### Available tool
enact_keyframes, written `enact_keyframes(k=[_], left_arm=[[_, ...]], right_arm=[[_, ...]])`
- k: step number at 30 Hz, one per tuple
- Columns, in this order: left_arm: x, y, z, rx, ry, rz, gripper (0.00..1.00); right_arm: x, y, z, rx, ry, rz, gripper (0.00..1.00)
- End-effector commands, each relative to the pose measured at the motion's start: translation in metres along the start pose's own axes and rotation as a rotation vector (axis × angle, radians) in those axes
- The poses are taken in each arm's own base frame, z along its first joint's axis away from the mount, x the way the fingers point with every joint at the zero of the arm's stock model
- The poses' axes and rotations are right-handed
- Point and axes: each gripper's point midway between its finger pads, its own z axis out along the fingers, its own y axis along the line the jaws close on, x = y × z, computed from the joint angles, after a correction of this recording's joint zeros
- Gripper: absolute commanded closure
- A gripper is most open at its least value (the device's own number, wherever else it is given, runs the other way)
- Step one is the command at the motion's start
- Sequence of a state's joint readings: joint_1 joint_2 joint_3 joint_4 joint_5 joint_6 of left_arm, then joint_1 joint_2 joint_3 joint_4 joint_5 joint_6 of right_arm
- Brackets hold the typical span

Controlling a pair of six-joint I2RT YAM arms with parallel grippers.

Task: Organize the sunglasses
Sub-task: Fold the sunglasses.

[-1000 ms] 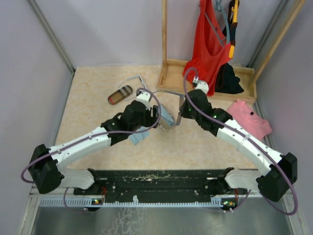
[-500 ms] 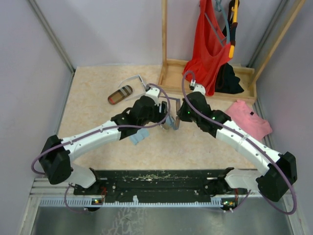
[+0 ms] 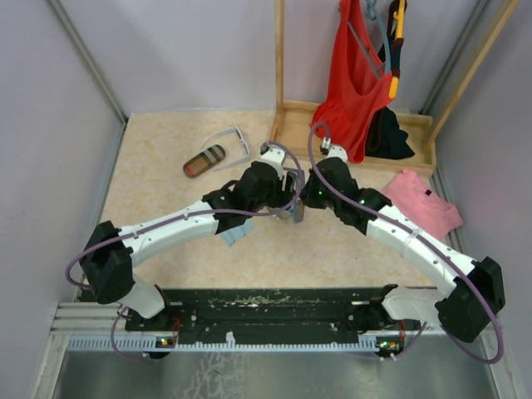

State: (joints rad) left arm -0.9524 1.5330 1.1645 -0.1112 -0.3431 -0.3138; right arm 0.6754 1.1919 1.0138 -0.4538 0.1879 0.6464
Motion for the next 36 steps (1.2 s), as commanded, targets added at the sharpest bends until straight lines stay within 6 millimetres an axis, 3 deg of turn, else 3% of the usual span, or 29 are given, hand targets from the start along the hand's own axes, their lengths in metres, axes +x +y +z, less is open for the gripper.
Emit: enact_keyframes(k=[1, 6, 12, 17, 21, 27, 31, 36], left_arm=[[-0.013, -0.019, 0.002, 0.032, -0.024, -0.001, 0.24], [-0.020, -0.002, -0.013, -0.048, -0.032, 0.007, 0.25], [-0.034, 0.022, -0.074, -0.056, -0.077, -0.019, 0.25], [-0.056, 0.047, -0.131, -0.067, -0.175, -0.061, 0.24], [-0.073, 0.071, -0.155, -0.173, -0.184, -0.037, 0.23], [-0.066, 0.089, -0.144, -0.260, -0.086, -0.025, 0.23], [-0.043, 0.089, -0.127, -0.279, -0.009, -0.025, 0.24], [-0.022, 0.090, -0.117, -0.293, 0.028, -0.049, 0.25]], right_arm=[[-0.009, 0.016, -0.001, -0.079, -0.032, 0.012, 1.00], [-0.013, -0.003, -0.005, -0.001, -0.078, 0.006, 1.00], [-0.022, -0.037, -0.017, 0.120, -0.191, -0.042, 1.00], [-0.017, -0.028, -0.019, 0.036, -0.161, -0.189, 1.00], [-0.002, -0.006, -0.022, -0.128, -0.134, -0.325, 1.00], [0.014, 0.037, -0.040, -0.329, -0.196, -0.514, 1.00], [0.023, 0.056, -0.044, -0.323, -0.212, -0.609, 1.00], [0.022, 0.064, -0.041, -0.272, -0.230, -0.603, 1.00]])
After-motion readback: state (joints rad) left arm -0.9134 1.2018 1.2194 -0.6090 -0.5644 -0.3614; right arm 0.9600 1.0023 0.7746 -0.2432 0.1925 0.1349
